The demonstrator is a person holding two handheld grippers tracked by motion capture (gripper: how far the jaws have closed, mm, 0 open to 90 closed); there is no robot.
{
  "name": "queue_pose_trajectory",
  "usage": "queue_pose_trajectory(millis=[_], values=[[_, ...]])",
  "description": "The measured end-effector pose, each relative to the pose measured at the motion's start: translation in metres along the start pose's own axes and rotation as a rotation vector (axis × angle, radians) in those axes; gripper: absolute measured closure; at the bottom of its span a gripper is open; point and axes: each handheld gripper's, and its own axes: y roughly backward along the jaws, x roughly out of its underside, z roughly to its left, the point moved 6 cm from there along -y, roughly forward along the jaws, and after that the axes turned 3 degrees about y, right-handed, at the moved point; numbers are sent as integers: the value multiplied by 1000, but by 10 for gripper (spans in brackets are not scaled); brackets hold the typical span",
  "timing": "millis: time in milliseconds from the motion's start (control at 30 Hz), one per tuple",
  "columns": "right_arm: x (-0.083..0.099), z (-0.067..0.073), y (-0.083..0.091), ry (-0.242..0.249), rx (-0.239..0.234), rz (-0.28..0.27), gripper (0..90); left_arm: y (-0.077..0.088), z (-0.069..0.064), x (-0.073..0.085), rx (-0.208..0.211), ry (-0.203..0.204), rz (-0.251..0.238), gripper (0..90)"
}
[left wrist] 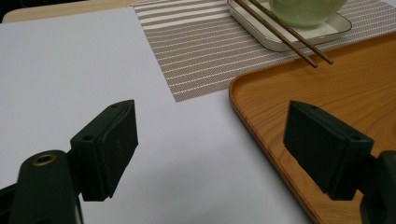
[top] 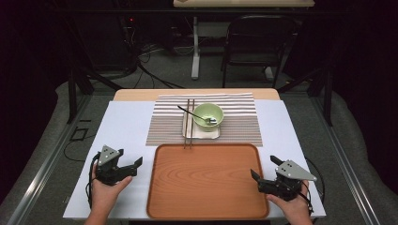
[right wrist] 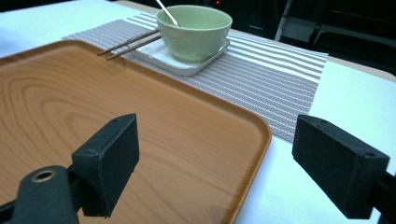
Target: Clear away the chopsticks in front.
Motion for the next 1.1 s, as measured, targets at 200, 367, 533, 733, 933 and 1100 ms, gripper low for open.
queue_pose_trajectory(millis=[200,367,533,733,933,1100], values=[[-2,1,6,-7,2,-18,143,-1,-5,-3,16,-9,-3,162],[-2,2,6,1,1,-19,142,-4,-7,-3,21,-8,7,158],[-1,2,6,6,11,-20,152,-5,-6,-3,29,6,17,158],[-1,3,6,6,7,-20,154,-4,-8,-7,28,21,22,158],[-1,4,7,7,2,-25,166,-7,-15,-17,79,53,29,163],[-1,5,8,16,-4,-24,184,-12,-23,-26,125,51,53,200]])
